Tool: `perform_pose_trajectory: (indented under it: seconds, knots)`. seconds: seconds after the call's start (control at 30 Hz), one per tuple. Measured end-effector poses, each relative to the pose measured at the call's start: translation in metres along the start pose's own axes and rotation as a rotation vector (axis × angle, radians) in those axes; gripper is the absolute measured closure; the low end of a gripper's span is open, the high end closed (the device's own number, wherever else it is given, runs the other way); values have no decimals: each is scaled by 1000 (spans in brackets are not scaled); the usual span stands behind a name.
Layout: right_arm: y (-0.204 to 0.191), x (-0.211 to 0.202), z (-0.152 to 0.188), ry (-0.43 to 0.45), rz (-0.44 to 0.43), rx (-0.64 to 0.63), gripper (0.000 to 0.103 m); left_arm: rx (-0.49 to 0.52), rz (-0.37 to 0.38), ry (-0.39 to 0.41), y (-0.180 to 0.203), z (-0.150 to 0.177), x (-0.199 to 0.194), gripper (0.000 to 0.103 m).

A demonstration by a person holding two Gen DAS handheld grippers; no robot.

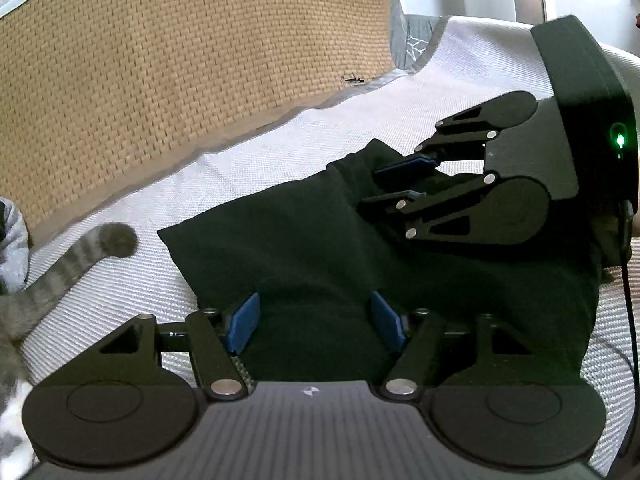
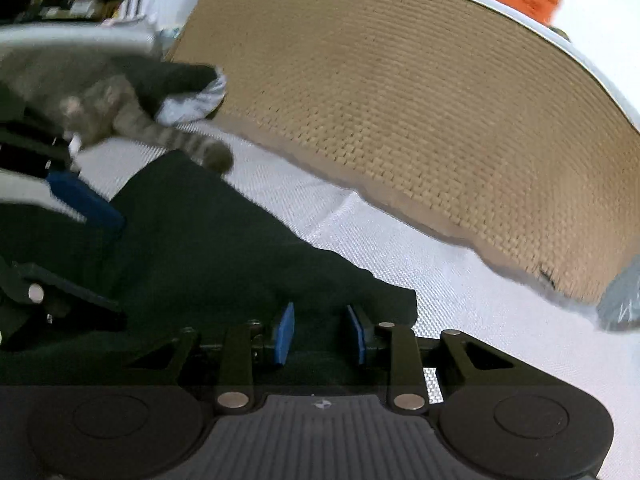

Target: Fold clothes

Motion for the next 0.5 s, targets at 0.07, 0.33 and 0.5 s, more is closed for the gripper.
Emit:
perform_pose_trajectory:
  seconds: [0.07,0.33,0.5]
  knots:
    - [-2,2,-1,-11,3,-35,70,-4,0,-3,0,0,1,38]
    - [-6,0,4,-12,13,-64,70,-14,-36,-22,4,-2,1,39]
    - [-6,0,3,-27,11,-72,70,-4,-42,-42,3,-6,-7,39]
Point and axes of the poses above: each gripper's, at about its wrist camera, not at the fingertips, and x roughly the way its jaws point, y to its right, z to its underside, the point moved 5 cm from there along x, roughly the way its jaws point, and after that the axes turned 7 degrees about -y, right-handed, at the moved point
